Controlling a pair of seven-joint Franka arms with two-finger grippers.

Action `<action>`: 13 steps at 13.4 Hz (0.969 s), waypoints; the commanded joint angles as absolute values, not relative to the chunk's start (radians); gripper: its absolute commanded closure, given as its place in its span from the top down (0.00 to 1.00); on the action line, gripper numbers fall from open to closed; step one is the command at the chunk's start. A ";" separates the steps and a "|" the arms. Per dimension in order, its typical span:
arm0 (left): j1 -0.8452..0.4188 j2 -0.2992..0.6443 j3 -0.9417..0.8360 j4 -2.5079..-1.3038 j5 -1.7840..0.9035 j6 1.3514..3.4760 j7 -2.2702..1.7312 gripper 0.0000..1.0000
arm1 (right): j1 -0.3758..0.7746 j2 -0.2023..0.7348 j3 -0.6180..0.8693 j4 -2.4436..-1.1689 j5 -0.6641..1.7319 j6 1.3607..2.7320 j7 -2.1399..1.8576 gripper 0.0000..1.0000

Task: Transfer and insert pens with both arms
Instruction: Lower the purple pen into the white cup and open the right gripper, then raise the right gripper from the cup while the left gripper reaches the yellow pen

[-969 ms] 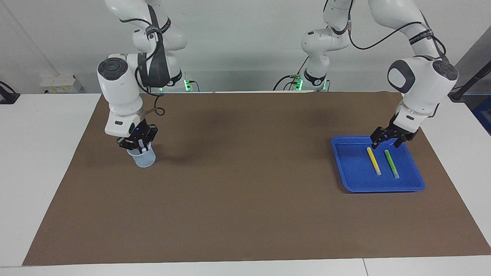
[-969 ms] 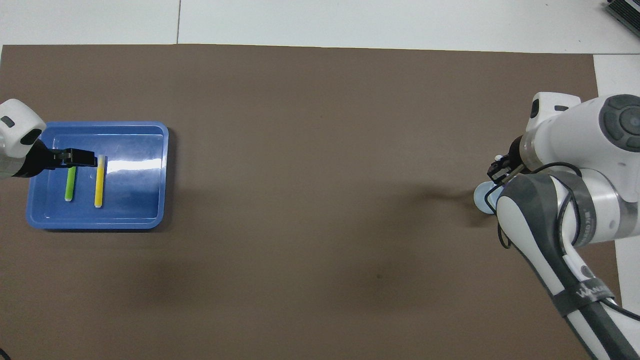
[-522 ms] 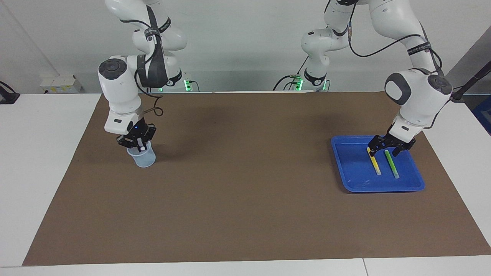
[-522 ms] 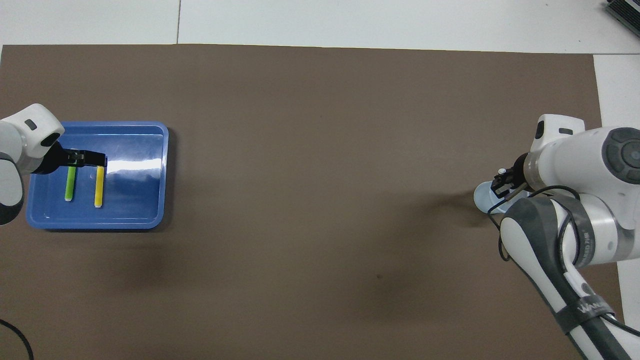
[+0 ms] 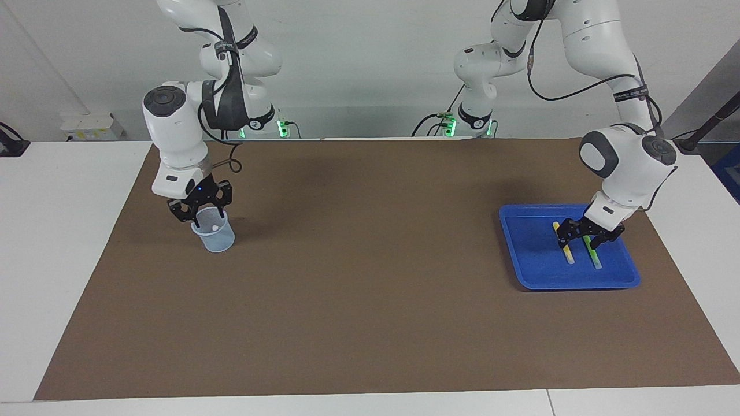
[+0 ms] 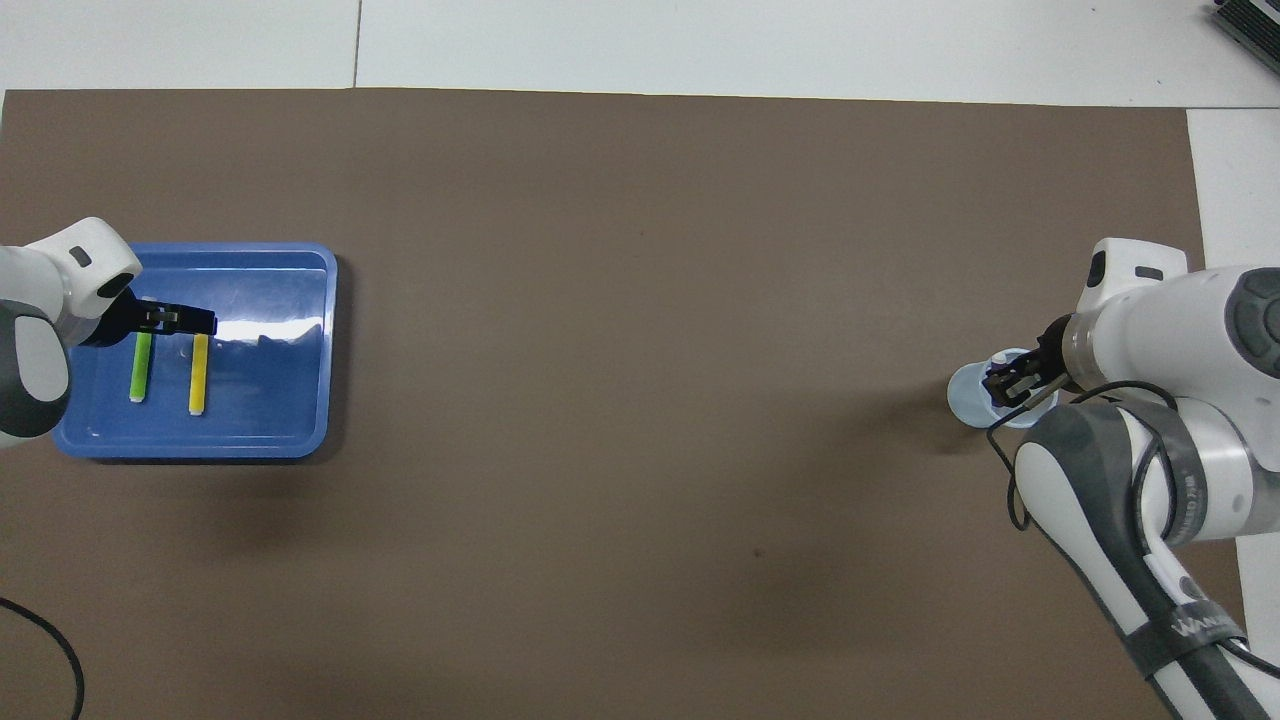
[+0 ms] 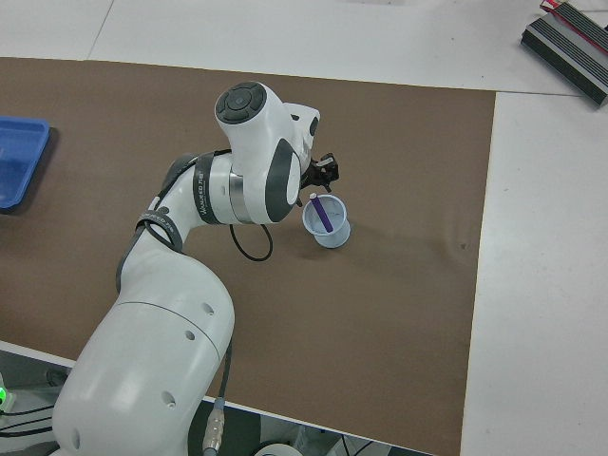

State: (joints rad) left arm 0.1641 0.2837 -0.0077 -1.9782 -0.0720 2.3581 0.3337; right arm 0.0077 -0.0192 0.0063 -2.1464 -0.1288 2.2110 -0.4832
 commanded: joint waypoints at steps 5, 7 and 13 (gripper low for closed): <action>0.176 0.337 -0.015 -1.954 -0.094 2.416 0.362 0.87 | 0.015 -0.037 0.026 -2.043 0.038 2.092 -0.485 1.00; 0.176 0.345 -0.015 -1.953 -0.092 2.424 0.364 0.85 | 0.046 -0.034 0.028 -2.033 0.151 2.091 -0.375 1.00; 0.178 0.362 -0.014 -1.956 -0.095 2.436 0.397 0.75 | 0.155 -0.028 0.028 -2.016 0.212 2.109 -0.019 1.00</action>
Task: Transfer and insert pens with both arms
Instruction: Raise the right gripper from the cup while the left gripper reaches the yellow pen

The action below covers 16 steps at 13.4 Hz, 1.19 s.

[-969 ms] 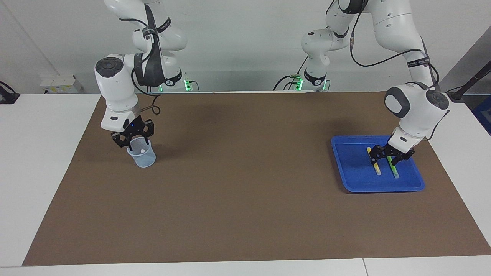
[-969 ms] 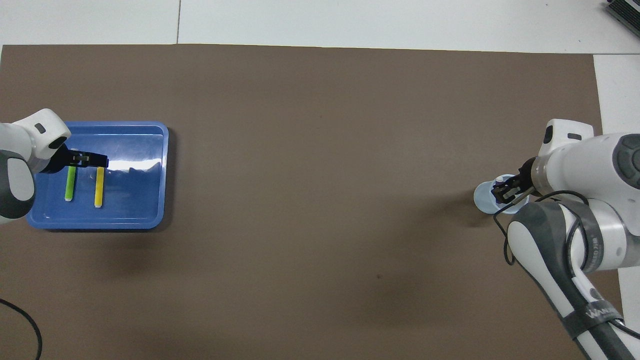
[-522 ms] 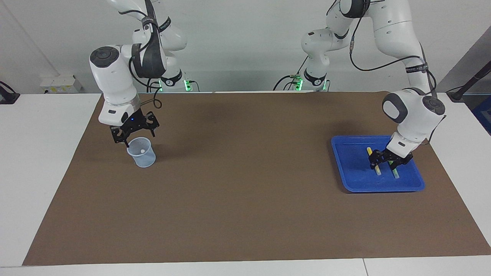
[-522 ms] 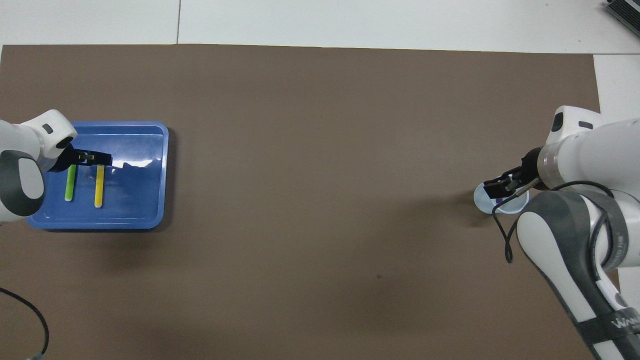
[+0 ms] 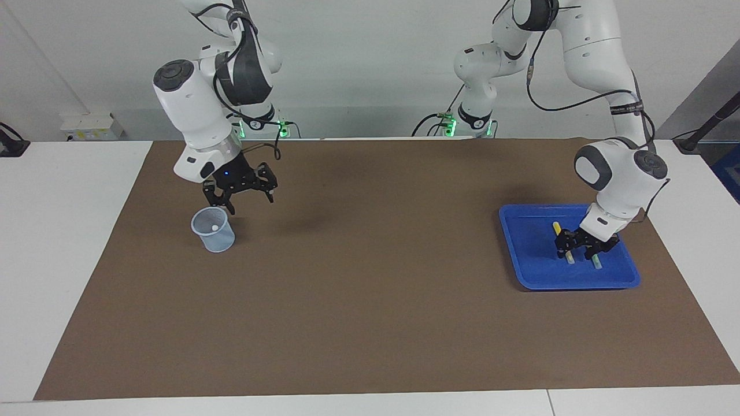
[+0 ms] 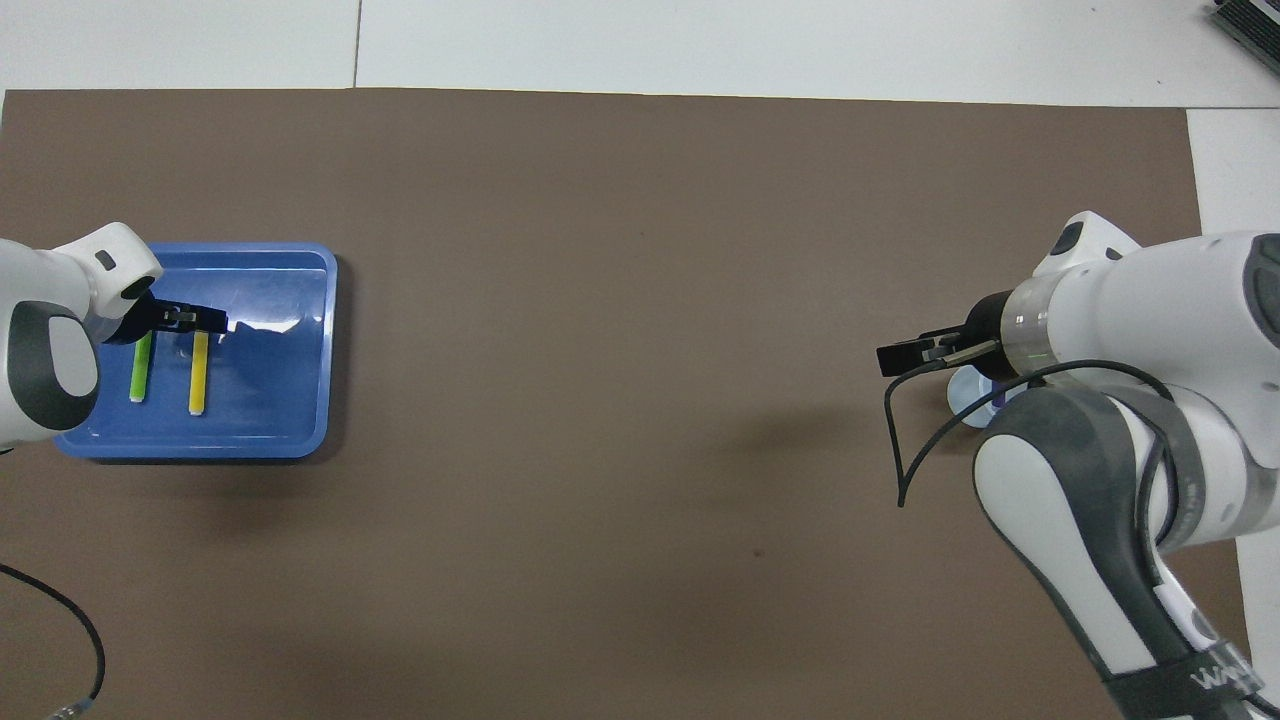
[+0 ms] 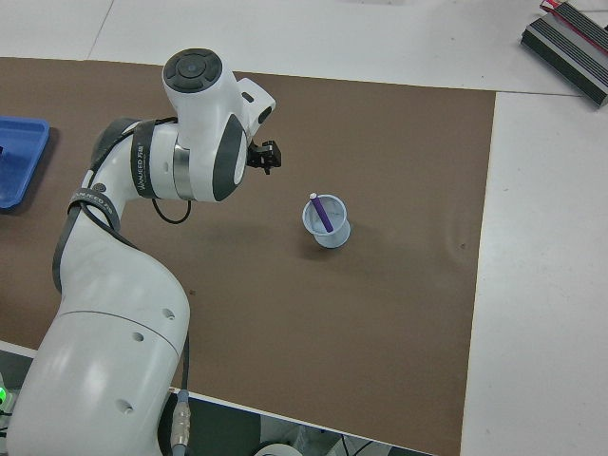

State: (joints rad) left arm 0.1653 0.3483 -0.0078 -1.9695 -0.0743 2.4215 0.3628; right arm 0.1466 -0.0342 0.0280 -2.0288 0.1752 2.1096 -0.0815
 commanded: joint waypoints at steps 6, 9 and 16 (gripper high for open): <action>0.183 0.365 -0.014 -1.957 -0.095 2.437 0.399 0.53 | 0.189 -0.028 0.028 -2.019 0.285 2.111 0.164 1.00; 0.179 0.365 -0.014 -1.957 -0.095 2.441 0.397 0.37 | 0.206 -0.028 0.028 -2.020 0.314 2.111 0.248 1.00; 0.175 0.367 -0.014 -1.956 -0.095 2.439 0.393 0.00 | 0.209 -0.029 0.028 -2.023 0.322 2.106 0.278 1.00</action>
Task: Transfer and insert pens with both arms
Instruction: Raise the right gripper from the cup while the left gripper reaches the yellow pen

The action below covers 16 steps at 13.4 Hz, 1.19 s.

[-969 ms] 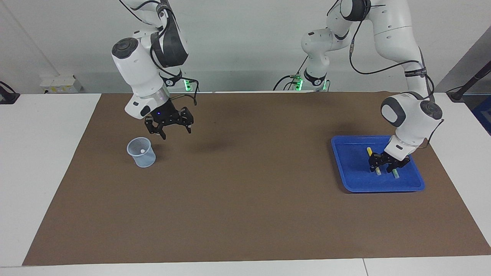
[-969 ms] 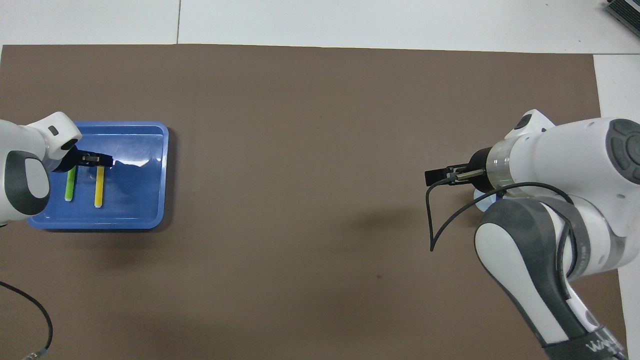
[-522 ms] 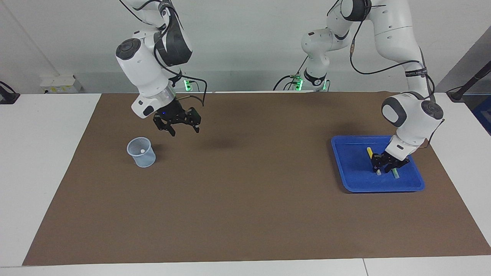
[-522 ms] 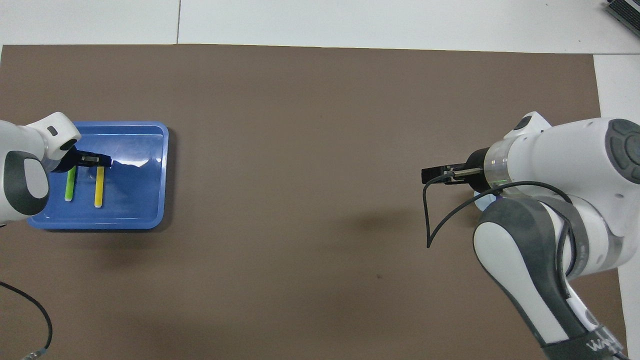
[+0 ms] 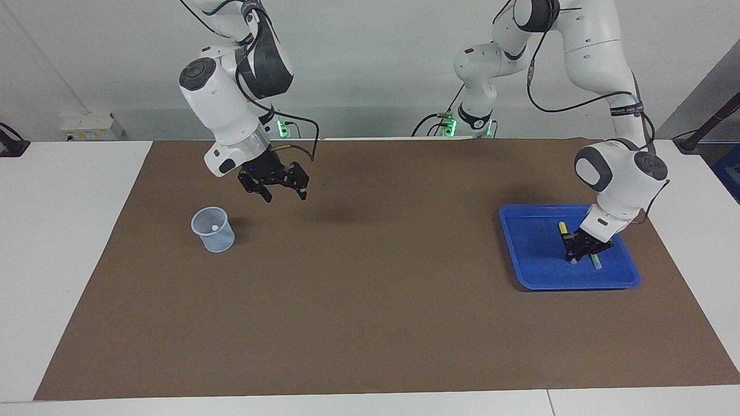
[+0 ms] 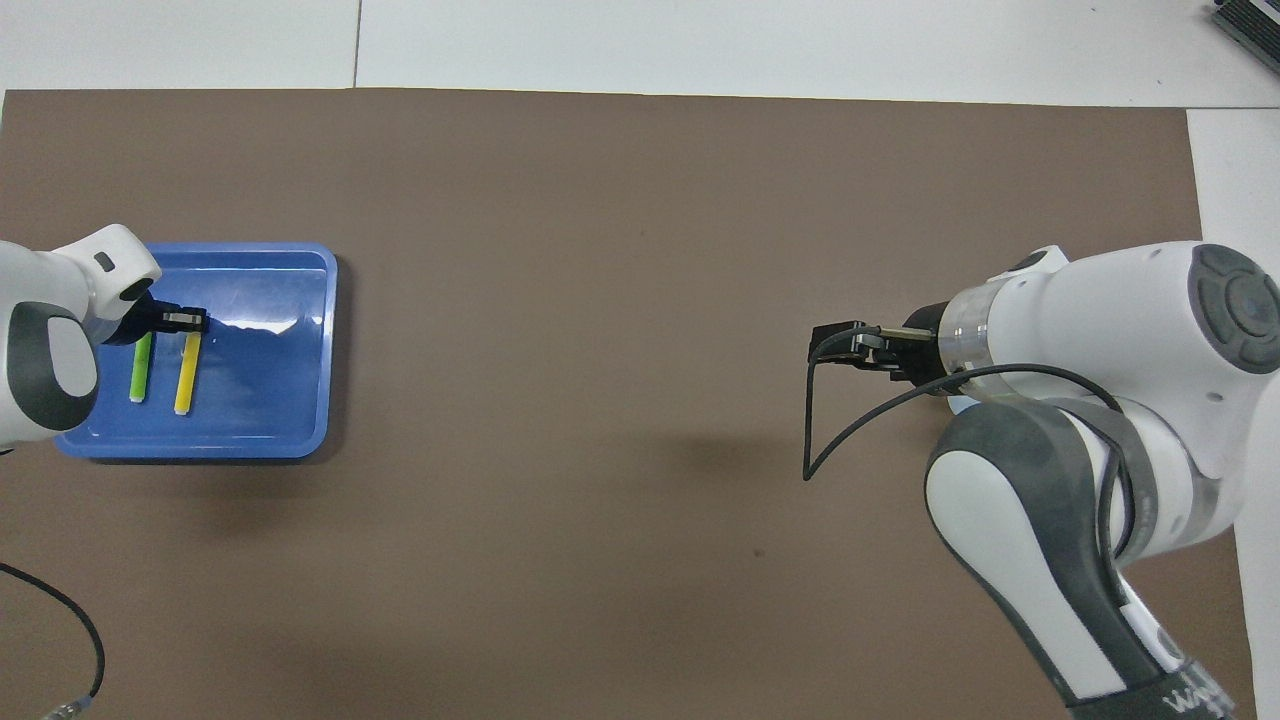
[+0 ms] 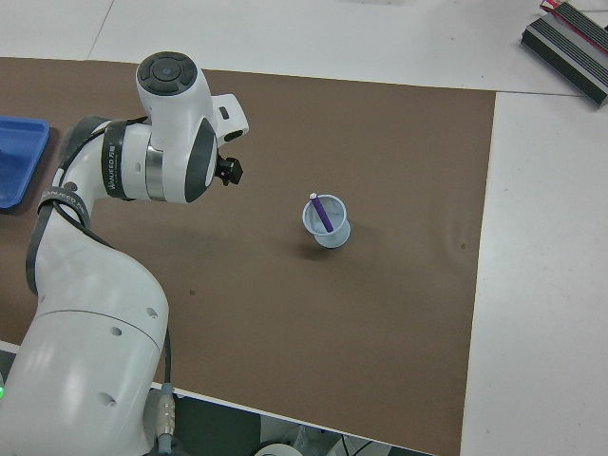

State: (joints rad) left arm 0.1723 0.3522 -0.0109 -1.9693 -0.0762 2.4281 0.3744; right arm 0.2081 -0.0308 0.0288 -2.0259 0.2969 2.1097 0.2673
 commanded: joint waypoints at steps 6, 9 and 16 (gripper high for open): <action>0.170 0.367 -0.014 -1.931 -0.095 2.404 0.388 0.00 | 0.209 -0.029 0.028 -2.023 0.322 2.108 0.278 1.00; 0.173 0.374 -0.014 -1.858 -0.097 2.307 0.385 0.00 | 0.209 -0.032 0.028 -2.025 0.322 2.108 0.278 1.00; 0.166 0.353 -0.017 -1.780 -0.100 2.165 0.246 0.00 | 0.209 -0.031 0.028 -2.025 0.322 2.109 0.278 1.00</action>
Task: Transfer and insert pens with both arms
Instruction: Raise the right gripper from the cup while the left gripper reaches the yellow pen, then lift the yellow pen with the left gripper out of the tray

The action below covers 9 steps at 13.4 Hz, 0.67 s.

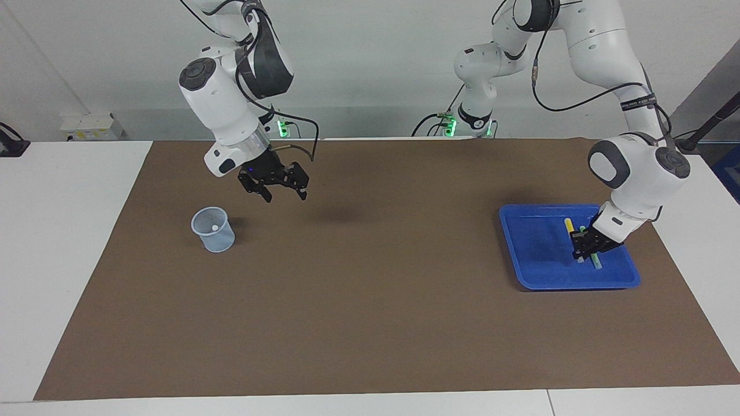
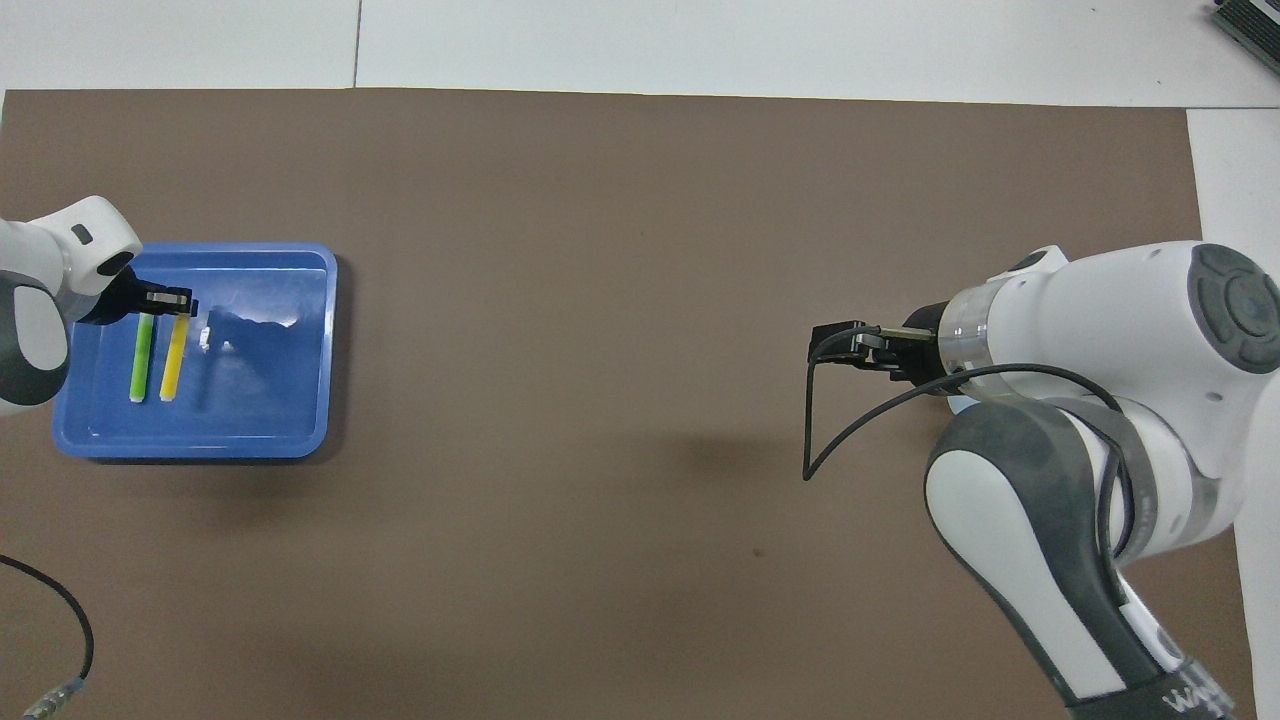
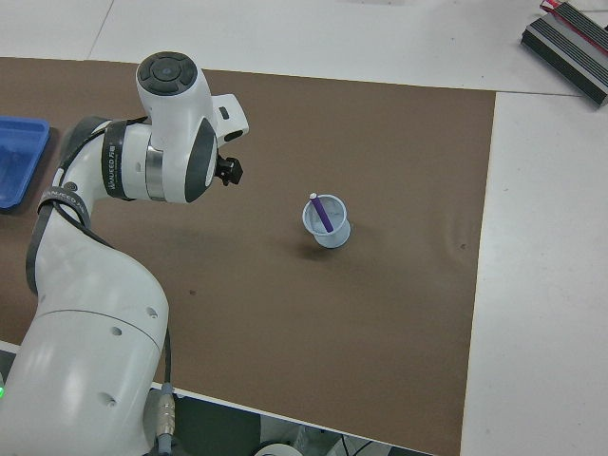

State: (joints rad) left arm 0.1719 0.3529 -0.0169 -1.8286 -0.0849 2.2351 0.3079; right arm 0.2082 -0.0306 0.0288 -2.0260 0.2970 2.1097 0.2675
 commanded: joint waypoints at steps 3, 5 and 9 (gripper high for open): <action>0.147 0.313 -0.023 -1.743 -0.100 2.096 0.060 0.00 | 0.209 -0.032 0.028 -2.026 0.322 2.109 0.278 1.00; 0.130 0.282 -0.023 -1.740 -0.100 2.069 -0.079 0.00 | 0.209 -0.032 0.028 -2.025 0.322 2.109 0.278 1.00; 0.101 0.242 -0.026 -1.671 -0.100 1.971 -0.311 0.00 | 0.209 -0.031 0.028 -2.026 0.322 2.109 0.278 1.00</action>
State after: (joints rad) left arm 0.1181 0.2657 -0.0342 -1.7052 -0.0877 2.0331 -0.2131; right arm 0.2081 -0.0306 0.0288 -2.0260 0.2970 2.1097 0.2675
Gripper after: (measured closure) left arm 0.833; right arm 0.000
